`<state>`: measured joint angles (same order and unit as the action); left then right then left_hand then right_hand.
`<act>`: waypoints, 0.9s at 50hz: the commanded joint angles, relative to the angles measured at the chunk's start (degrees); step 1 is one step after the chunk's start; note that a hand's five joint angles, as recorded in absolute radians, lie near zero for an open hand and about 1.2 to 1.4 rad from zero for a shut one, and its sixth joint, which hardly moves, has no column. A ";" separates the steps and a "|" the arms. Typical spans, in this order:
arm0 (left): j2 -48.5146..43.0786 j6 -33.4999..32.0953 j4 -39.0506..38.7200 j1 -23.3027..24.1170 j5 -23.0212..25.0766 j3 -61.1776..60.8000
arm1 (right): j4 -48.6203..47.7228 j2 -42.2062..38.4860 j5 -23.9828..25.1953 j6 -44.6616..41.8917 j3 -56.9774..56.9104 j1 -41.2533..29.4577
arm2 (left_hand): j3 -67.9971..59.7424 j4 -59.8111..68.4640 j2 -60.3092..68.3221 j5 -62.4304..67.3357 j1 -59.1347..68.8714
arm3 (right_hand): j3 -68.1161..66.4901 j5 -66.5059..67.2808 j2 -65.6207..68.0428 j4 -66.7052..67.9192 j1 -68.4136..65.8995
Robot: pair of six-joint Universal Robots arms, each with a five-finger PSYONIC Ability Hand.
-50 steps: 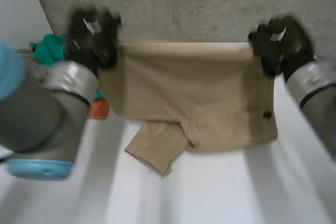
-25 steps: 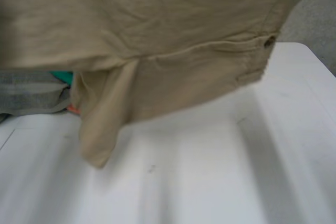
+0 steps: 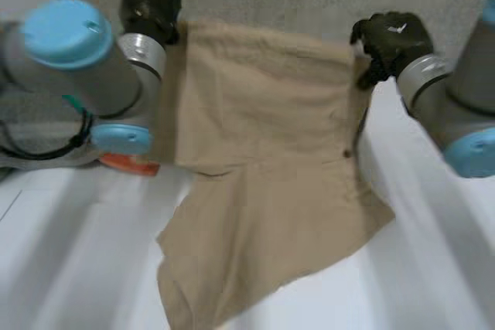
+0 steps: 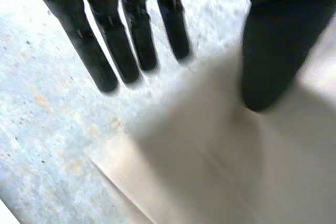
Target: Fold the laundry.
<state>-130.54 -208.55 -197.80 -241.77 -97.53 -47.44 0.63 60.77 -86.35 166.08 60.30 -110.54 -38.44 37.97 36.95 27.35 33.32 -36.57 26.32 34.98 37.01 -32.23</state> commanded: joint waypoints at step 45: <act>37.20 11.58 15.70 19.05 -8.82 -71.21 | -10.64 5.42 25.88 -36.18 45.96 12.90 | 15.95 -15.48 -14.45 -14.86 -10.83 | -9.15 9.40 10.74 8.71 -13.50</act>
<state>-93.21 -197.78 -181.45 -223.31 -106.67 -116.22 -7.12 69.46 -60.11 129.98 106.75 -97.64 -19.33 19.53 19.38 9.67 19.35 -35.45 25.28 35.39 35.35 -35.16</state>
